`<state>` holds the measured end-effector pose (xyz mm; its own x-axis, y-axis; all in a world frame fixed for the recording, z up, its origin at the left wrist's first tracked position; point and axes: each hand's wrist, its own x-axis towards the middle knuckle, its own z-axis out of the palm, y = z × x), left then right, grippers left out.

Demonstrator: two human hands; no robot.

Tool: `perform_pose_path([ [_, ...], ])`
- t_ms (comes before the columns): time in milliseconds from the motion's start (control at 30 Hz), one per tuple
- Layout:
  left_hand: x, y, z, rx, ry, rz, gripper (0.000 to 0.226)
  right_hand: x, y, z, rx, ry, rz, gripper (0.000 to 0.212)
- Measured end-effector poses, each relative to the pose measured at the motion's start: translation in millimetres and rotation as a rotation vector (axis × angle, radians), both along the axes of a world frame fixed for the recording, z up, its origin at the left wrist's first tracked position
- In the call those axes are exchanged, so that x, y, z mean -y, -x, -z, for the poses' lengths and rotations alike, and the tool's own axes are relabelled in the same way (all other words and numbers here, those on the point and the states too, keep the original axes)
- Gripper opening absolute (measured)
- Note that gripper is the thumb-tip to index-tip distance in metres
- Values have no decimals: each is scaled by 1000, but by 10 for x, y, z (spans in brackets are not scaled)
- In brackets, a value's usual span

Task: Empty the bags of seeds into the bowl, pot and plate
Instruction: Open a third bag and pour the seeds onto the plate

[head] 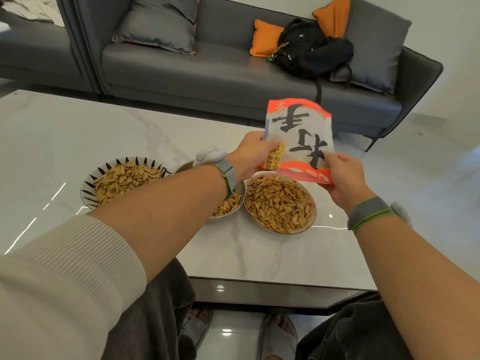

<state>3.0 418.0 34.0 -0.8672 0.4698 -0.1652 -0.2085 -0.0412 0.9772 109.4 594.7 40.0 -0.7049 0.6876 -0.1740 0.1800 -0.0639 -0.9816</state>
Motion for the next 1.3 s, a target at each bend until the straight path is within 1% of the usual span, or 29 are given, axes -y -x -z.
perform_pose_path([
  [167, -47, -90, -9, 159, 2, -16, 12, -25, -134, -25, 71, -14, 37, 10],
  [233, -62, -185, -44, 179, 42, 28, 14, -77, -244, -46, 111, 5, 43, 16],
  [300, -56, -288, -125, 179, 76, 125, 17, -115, -384, -69, 155, 75, 49, 25],
  [400, -123, -444, -260, 176, 99, 322, 24, -156, -705, -184, 179, 157, 57, 30],
  [433, -103, -432, -264, 161, 129, 352, 26, -120, -743, -193, 209, 161, 38, 32],
  [533, -411, -660, -353, 178, 166, 448, 34, -263, -1196, -463, 244, 66, 125, 36],
  [600, -598, -773, -331, 189, 138, 417, 36, -329, -1368, -567, 278, 55, 152, 34],
  [633, -711, -898, -367, 200, 119, 420, 32, -388, -1496, -646, 289, 23, 178, 30],
  [733, -1023, -1144, -307, 91, 126, 383, 15, -549, -1775, -718, 366, 8, 230, 15],
  [800, -1198, -1331, -239, 36, 181, 411, 10, -656, -2010, -664, 437, -4, 255, 11],
  [900, -1477, -1629, -121, 18, 234, 465, 14, -784, -2408, -541, 557, 25, 294, 18],
  [967, -1692, -1848, -18, 16, 259, 523, 21, -919, -2699, -478, 577, 47, 335, 19],
  [1000, -1717, -1879, 36, 12, 263, 544, 20, -951, -2745, -463, 595, 53, 338, 19],
  [1100, -2006, -2266, 163, -27, 369, 679, 17, -1215, -3189, -359, 639, 53, 383, 14],
  [1133, -1990, -2287, 178, -42, 398, 699, 18, -1198, -3212, -353, 674, 38, 370, 13],
  [1233, -2194, -2680, 333, -67, 483, 816, 17, -1288, -3639, -162, 811, 27, 348, 8],
  [1300, -2264, -2863, 480, -106, 558, 882, 12, -1307, -3845, -4, 922, 48, 280, 8],
])
